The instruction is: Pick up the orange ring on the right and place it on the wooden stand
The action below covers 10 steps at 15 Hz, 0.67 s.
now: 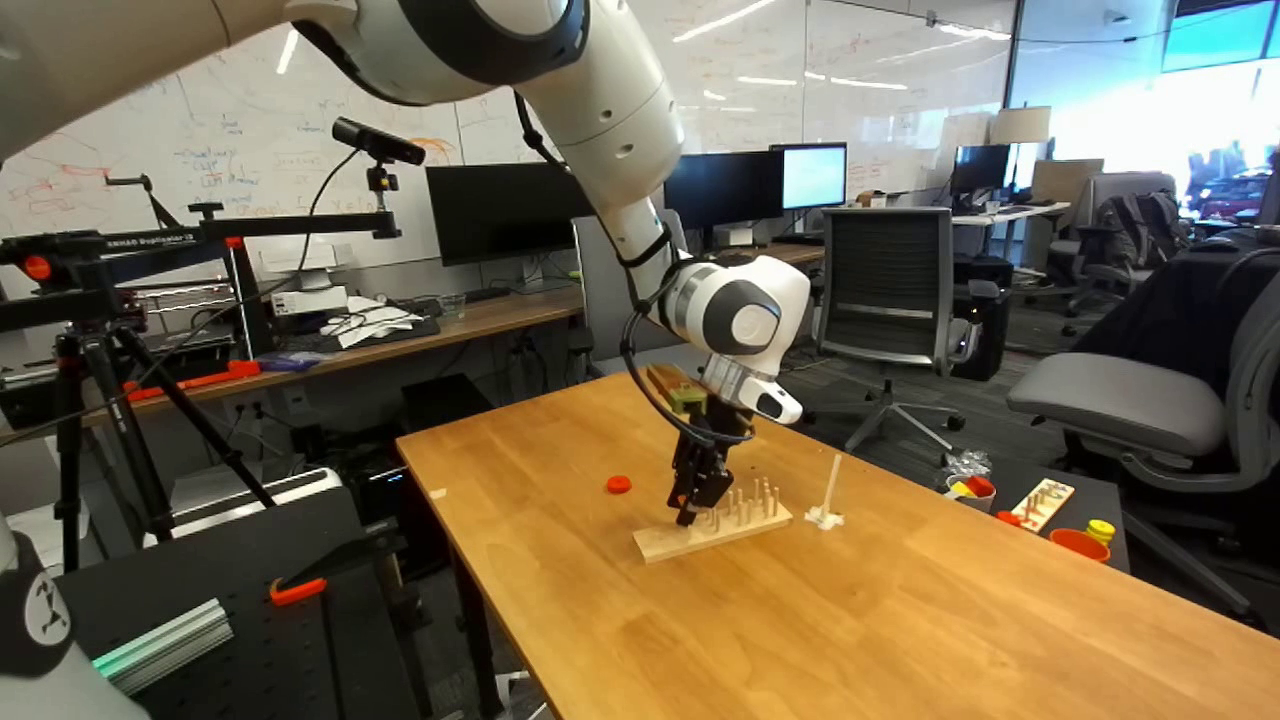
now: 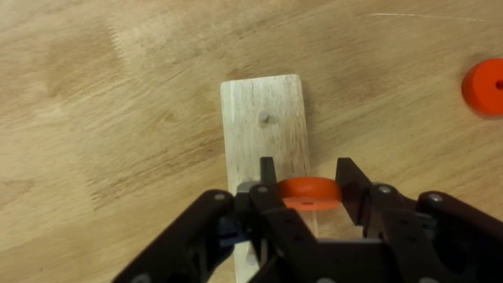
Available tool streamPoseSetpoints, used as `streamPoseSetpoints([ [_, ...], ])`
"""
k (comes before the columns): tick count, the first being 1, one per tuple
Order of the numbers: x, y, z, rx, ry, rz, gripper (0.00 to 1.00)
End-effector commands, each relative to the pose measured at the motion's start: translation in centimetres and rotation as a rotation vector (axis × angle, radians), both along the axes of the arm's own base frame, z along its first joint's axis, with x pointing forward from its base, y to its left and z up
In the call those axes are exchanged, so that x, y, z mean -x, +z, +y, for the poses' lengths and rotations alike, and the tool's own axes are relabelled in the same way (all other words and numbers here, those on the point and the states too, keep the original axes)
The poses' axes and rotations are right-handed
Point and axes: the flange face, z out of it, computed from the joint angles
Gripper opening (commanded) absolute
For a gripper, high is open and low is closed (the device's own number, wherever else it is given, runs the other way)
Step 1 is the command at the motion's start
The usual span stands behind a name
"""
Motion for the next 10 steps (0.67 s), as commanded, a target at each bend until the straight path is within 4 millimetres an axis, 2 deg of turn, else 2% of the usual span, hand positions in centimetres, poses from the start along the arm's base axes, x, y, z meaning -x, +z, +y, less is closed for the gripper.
streamPoseSetpoints([
  [1, 0.04, 0.12, -0.34, 0.006, -0.008, 0.017, 0.2],
  [10, 0.42, -0.04, -0.01, 0.009, -0.006, 0.021, 0.2],
])
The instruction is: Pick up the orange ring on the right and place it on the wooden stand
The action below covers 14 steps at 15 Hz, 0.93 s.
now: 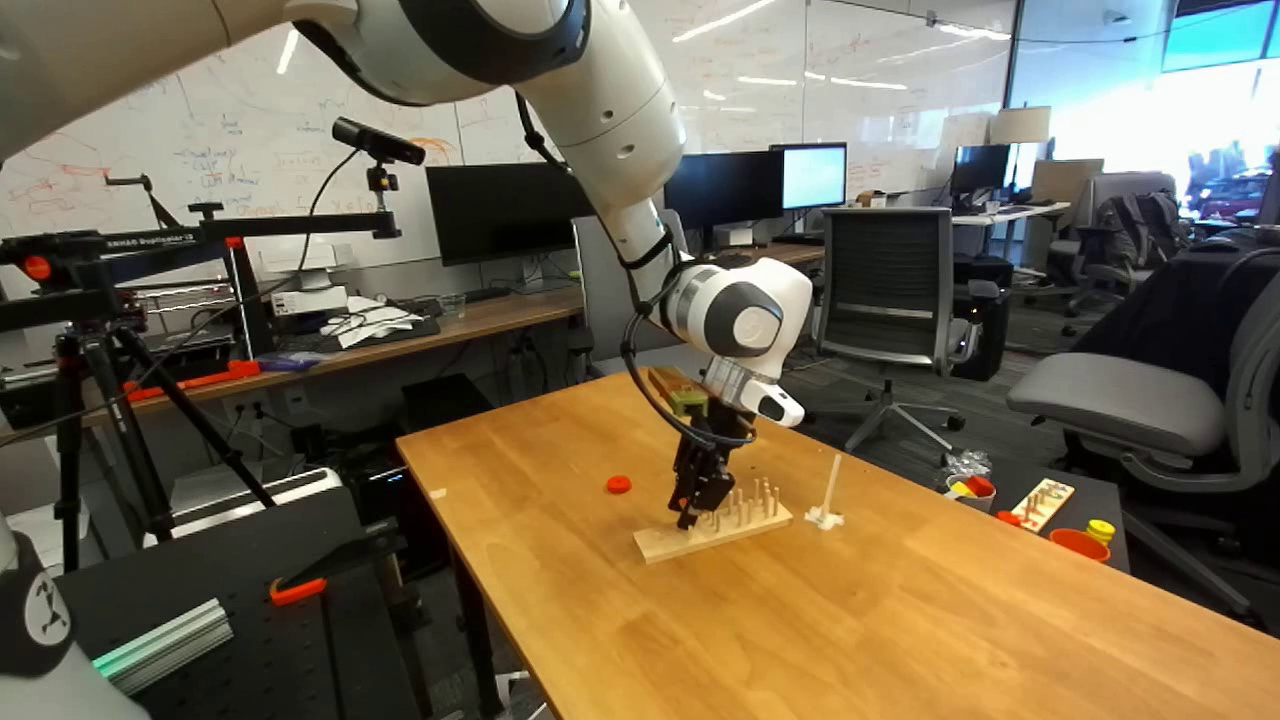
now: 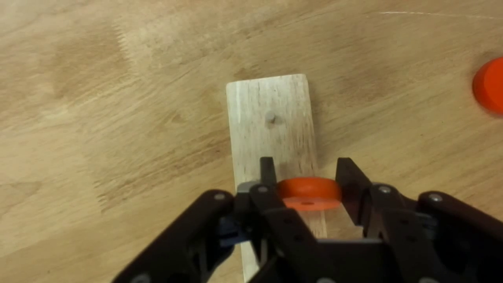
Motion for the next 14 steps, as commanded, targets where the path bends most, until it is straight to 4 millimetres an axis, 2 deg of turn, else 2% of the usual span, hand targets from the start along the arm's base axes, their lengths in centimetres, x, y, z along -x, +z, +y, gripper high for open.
streamPoseSetpoints([
  [1, 0.4, 0.1, 0.6, 0.004, 0.001, 0.018, 0.2],
  [8, 1.3, -0.6, 1.5, 0.008, 0.013, 0.033, 0.2],
  [14, 1.6, -0.5, 1.6, 0.01, 0.013, 0.036, 0.2],
])
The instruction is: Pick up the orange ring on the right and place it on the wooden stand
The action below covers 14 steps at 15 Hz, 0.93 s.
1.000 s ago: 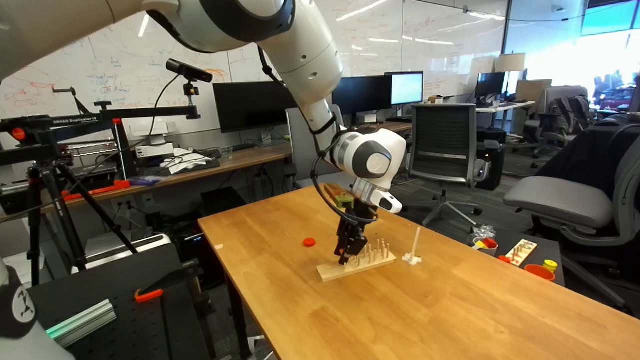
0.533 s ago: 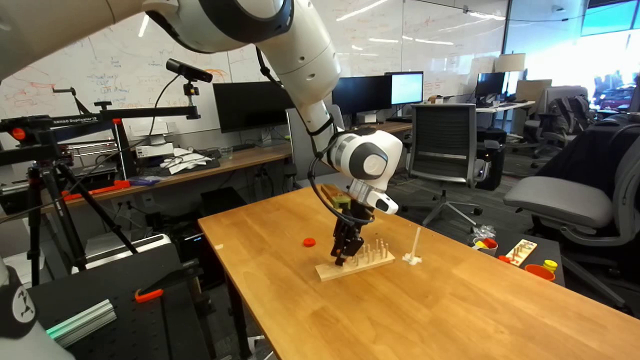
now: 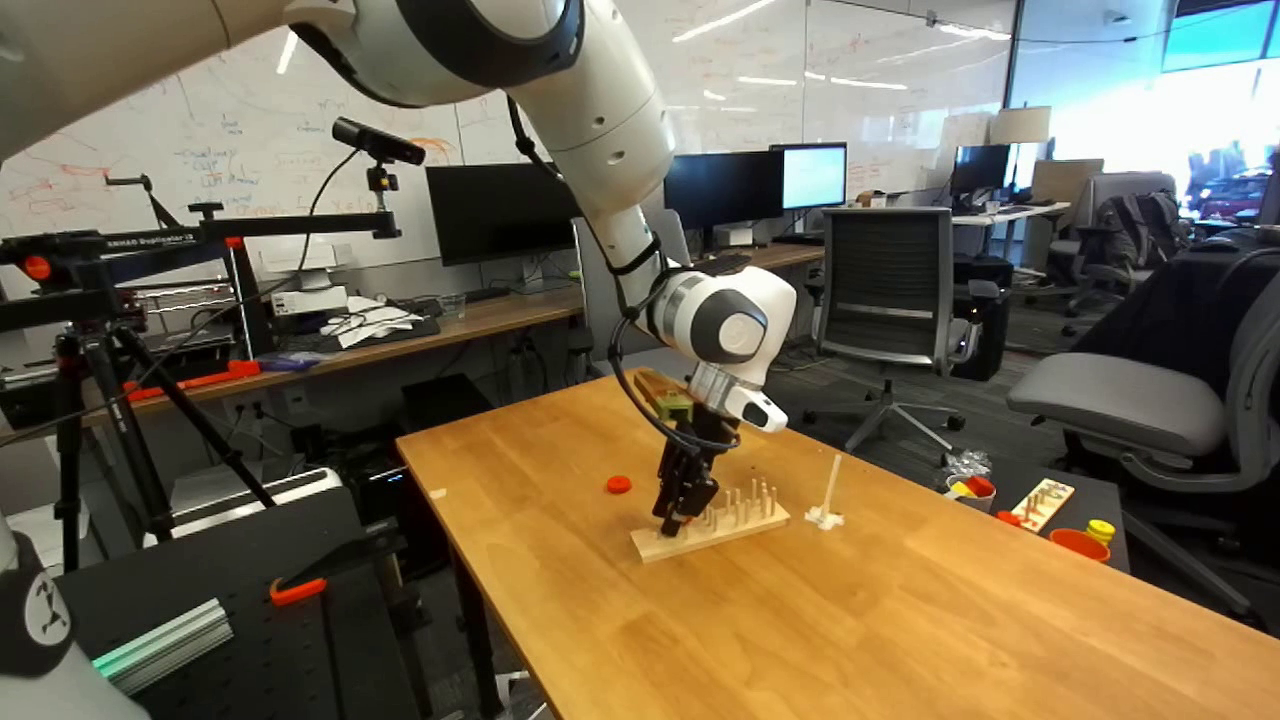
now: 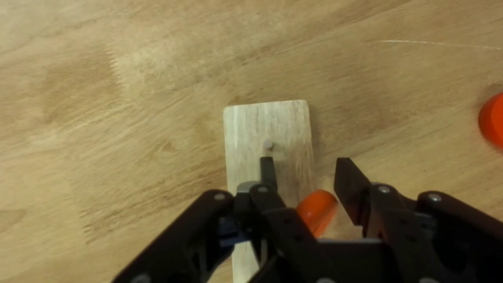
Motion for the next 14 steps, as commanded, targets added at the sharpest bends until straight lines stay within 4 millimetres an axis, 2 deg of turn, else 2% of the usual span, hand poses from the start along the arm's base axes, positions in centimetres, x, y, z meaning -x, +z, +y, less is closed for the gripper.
streamPoseSetpoints([
  [1, 0.23, 0.51, 0.18, 0.006, -0.009, 0.007, 0.2],
  [14, 1.17, 1.32, 0.18, -0.013, -0.007, 0.018, 0.2],
])
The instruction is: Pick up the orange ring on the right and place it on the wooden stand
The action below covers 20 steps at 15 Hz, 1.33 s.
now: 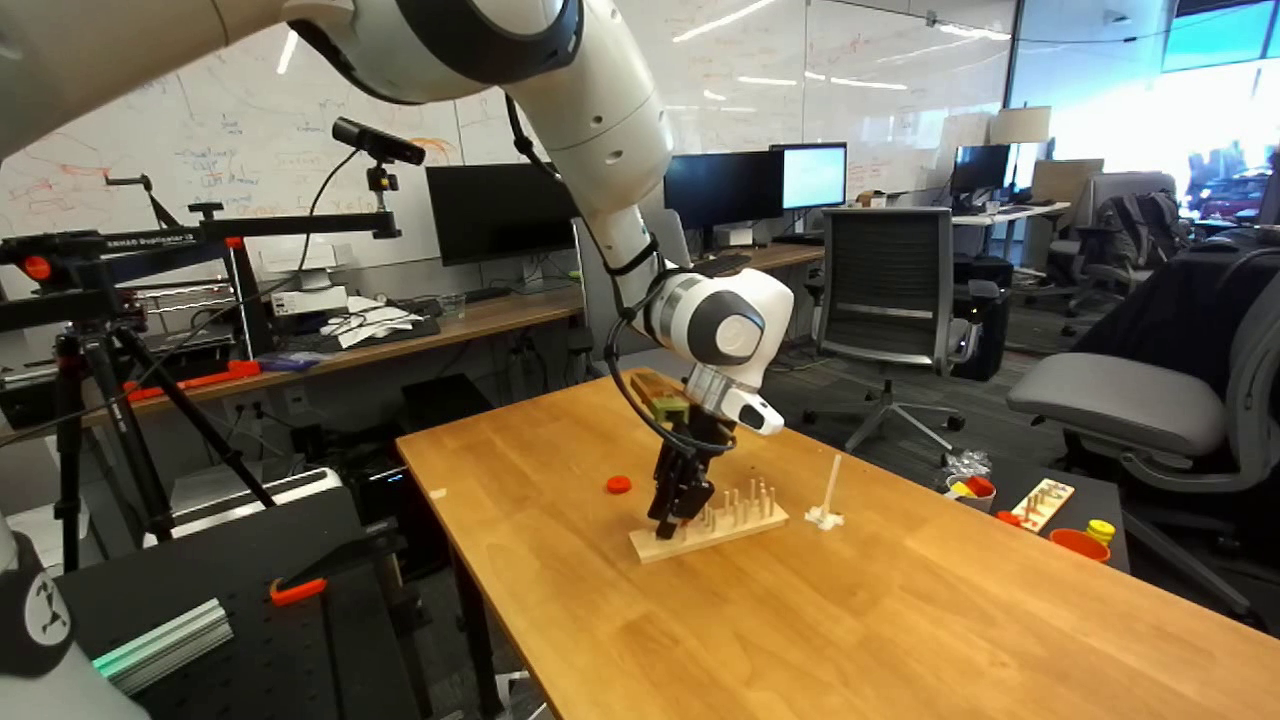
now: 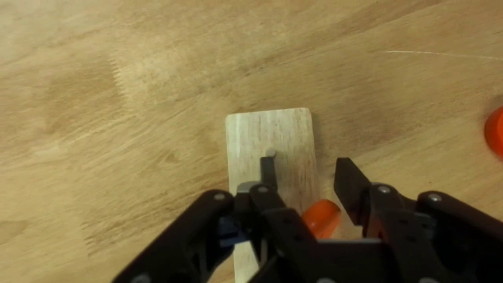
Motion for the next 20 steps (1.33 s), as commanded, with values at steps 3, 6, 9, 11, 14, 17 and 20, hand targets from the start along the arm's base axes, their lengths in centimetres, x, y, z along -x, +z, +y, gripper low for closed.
streamPoseSetpoints([
  [3, 0.6, 2.5, 0.1, -0.014, -0.005, -0.007, 0.2],
  [6, 0.5, 4.0, 0.1, -0.018, -0.003, -0.024, 0.2],
  [9, 0.3, 5.5, 0.1, -0.022, -0.001, -0.039, 0.2],
  [11, 0.2, 6.3, 0.1, -0.024, 0.002, -0.047, 0.2],
  [14, -0.6, 7.6, 0.2, -0.027, 0.007, -0.074, 0.2],
  [17, -1.8, 8.6, 0.4, -0.03, 0.012, -0.105, 0.2],
  [20, -2.9, 8.8, 0.7, -0.035, 0.011, -0.124, 0.2],
])
